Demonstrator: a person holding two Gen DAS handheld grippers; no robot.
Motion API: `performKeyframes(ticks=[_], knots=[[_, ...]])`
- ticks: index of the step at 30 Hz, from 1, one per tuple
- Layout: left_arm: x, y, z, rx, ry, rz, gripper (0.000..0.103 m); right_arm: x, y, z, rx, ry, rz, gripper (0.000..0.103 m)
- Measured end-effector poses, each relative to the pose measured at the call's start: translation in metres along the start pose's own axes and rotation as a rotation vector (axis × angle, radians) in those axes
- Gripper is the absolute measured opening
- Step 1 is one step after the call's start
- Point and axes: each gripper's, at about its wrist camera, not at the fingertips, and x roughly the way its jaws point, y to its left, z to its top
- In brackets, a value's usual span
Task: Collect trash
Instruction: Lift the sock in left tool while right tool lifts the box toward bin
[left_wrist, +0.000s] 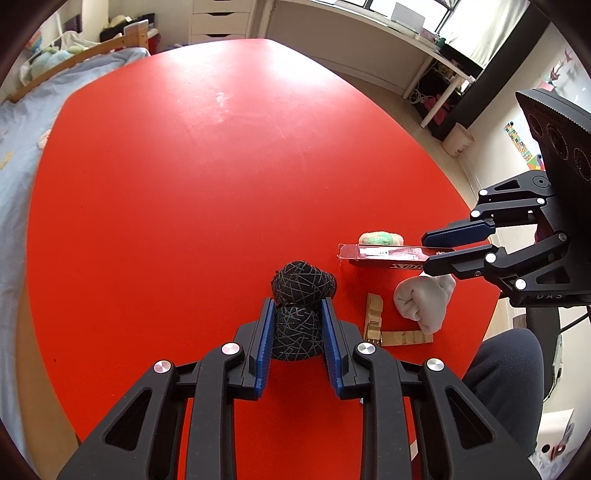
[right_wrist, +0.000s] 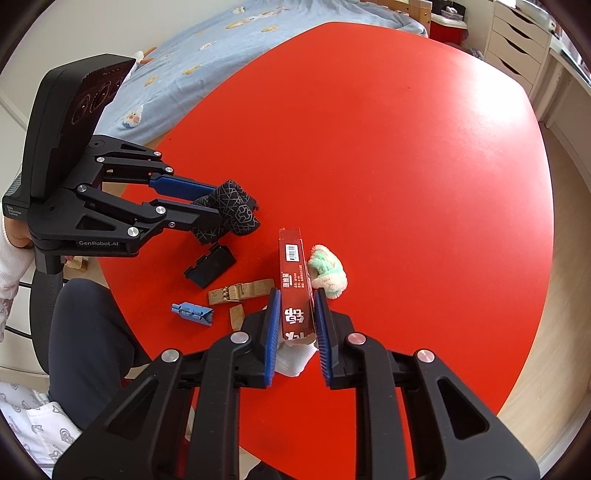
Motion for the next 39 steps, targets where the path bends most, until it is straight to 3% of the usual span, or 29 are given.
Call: performKeyframes(ticks=[14, 23, 39], knots=[[-0.028, -0.003, -0.01, -0.013, -0.053, 0.021, 0.025, -0.02, 0.006, -0.001, 0.02, -0.072, -0.024, 0.018], [-0.059, -0.022, -0.019, -0.017, -0.115, 0.056, 0.025, -0.05, 0.018, -0.01, 0.041, -0.168, -0.053, 0.018], [-0.122, -0.076, -0.071, 0.03, -0.262, 0.108, 0.025, -0.111, 0.068, -0.069, 0.044, -0.351, -0.119, 0.018]])
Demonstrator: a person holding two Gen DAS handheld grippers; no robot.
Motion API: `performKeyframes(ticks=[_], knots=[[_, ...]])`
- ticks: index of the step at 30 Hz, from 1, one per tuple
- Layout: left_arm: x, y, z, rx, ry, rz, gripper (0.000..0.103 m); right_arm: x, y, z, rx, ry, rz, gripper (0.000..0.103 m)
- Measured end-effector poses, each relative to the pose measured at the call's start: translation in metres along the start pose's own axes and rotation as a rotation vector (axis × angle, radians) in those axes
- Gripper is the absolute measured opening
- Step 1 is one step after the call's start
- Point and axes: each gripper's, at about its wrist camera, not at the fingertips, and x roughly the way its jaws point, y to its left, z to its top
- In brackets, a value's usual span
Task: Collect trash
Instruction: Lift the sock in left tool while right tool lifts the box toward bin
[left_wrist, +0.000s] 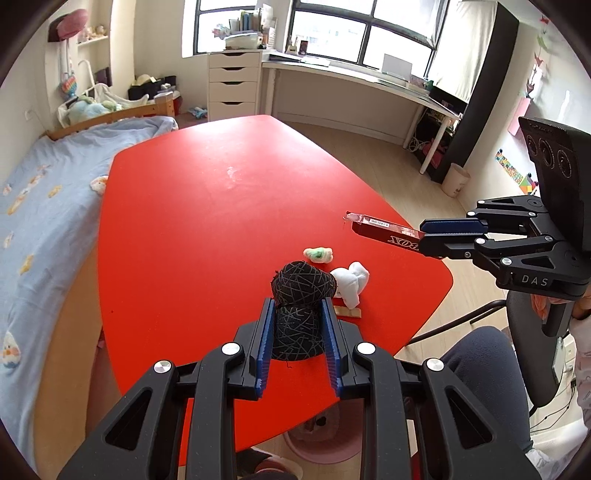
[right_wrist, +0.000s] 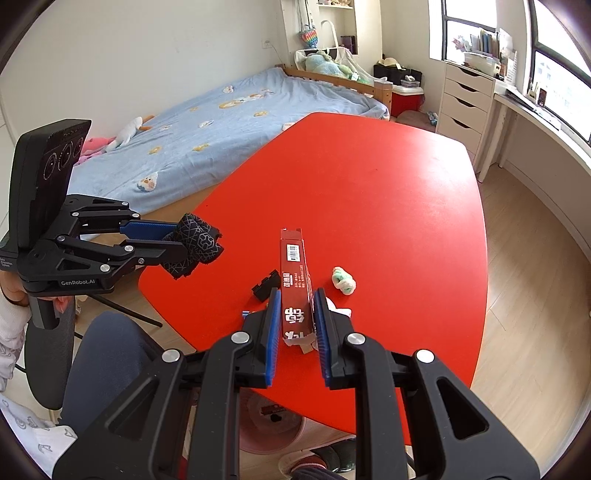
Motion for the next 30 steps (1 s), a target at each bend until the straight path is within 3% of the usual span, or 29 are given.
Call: performKeyframes(ticks=[13, 30], knots=[[-0.034, -0.03, -0.043, 0.005, -0.06, 0.001, 0.025, -0.043, 0.033, -0.046, 0.024, -0.085, 0.007, 0.018], [-0.034, -0.047, -0.108, -0.074, -0.003, -0.039, 0.025, -0.043, 0.062, -0.112, 0.056, -0.023, 0.002, 0.018]])
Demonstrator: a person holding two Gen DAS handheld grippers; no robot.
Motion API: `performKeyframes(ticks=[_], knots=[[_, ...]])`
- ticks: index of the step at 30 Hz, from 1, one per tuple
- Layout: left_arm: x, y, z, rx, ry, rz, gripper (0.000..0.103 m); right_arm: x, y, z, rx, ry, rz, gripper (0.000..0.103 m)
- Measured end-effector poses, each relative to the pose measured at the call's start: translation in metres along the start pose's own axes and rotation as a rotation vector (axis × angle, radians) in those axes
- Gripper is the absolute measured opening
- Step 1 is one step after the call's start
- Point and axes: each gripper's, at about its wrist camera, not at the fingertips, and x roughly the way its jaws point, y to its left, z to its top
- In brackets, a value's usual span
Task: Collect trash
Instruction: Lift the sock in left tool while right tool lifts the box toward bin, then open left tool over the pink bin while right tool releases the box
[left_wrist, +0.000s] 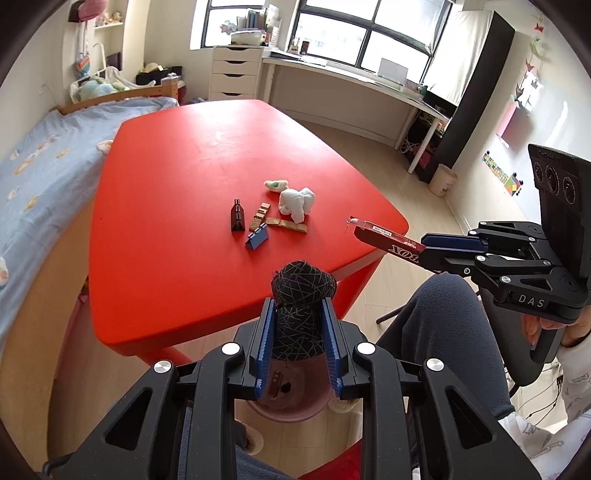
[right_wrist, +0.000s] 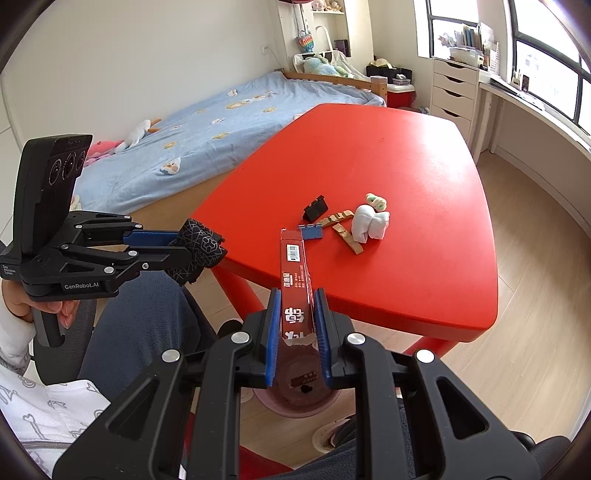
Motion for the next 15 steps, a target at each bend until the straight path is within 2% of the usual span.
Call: performKeyframes(ticks=[15], knots=[[0.005, -0.005, -0.009, 0.006, 0.022, -0.017, 0.025, 0.005, 0.007, -0.017, 0.024, 0.024, 0.029, 0.018]])
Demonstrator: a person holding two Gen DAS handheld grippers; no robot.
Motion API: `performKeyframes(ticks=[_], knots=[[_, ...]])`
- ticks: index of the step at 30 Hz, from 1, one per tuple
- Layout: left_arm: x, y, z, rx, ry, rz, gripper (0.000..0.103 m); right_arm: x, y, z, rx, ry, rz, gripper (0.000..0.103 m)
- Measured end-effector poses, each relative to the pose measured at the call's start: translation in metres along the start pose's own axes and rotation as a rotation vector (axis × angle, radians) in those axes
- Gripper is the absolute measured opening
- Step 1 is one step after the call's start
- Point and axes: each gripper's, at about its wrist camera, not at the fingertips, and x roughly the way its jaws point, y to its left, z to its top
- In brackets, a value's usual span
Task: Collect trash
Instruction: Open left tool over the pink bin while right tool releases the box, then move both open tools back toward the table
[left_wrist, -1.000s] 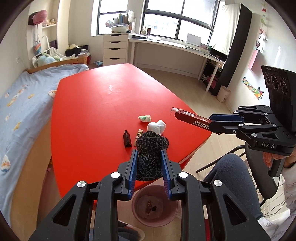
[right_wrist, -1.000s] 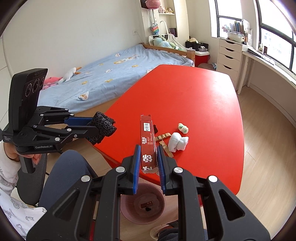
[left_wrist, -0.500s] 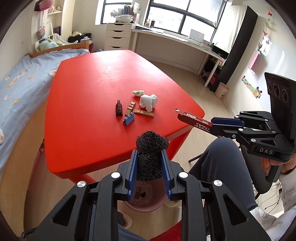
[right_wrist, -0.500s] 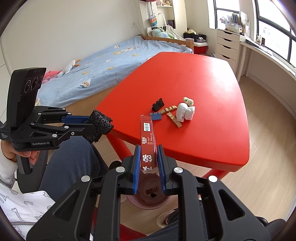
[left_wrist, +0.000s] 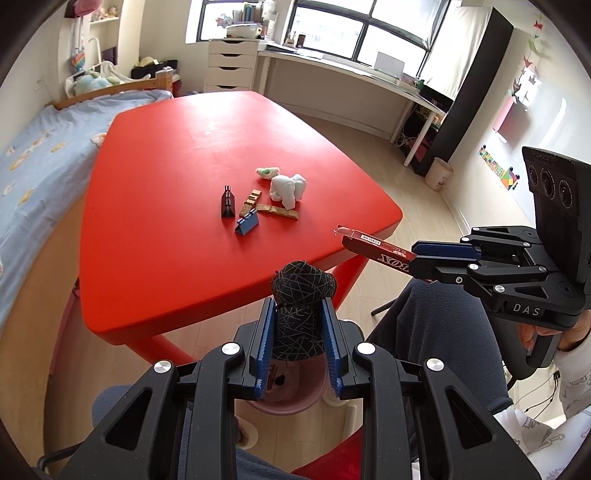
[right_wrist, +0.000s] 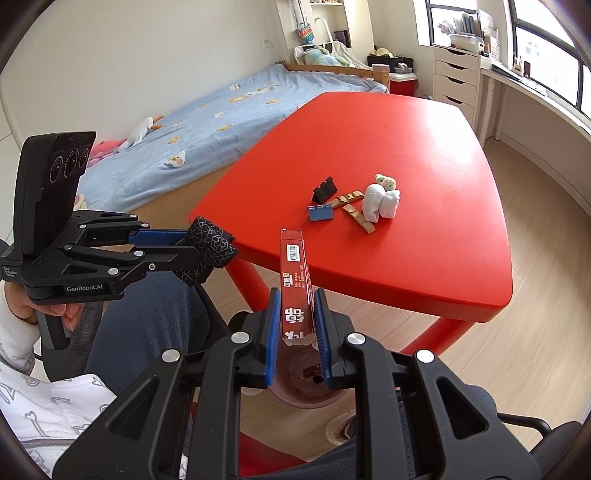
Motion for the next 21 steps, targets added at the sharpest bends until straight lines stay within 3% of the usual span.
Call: performKeyframes(ticks=[5, 7, 8, 9, 12, 21], knots=[[0.002, 0.0, 0.0, 0.005, 0.004, -0.004, 0.029, 0.003, 0.0, 0.002, -0.006, 0.003, 0.015, 0.022], [0.002, 0.001, 0.0, 0.0, -0.005, 0.011, 0.055, 0.004, -0.001, 0.001, -0.006, 0.002, 0.001, 0.057], [0.001, 0.002, 0.0, -0.005, -0.021, 0.019, 0.081, 0.004, -0.003, 0.001, -0.004, -0.007, -0.012, 0.079], [-0.002, 0.004, 0.0, -0.011, -0.045, 0.022, 0.091, 0.002, -0.003, 0.0, -0.001, -0.019, -0.018, 0.089], [-0.001, 0.008, 0.001, -0.027, -0.043, 0.056, 0.095, 0.003, -0.007, 0.001, 0.011, -0.014, -0.039, 0.097], [-0.002, 0.014, -0.001, -0.052, -0.035, 0.078, 0.095, 0.007, -0.01, 0.0, 0.038, 0.009, -0.049, 0.1]])
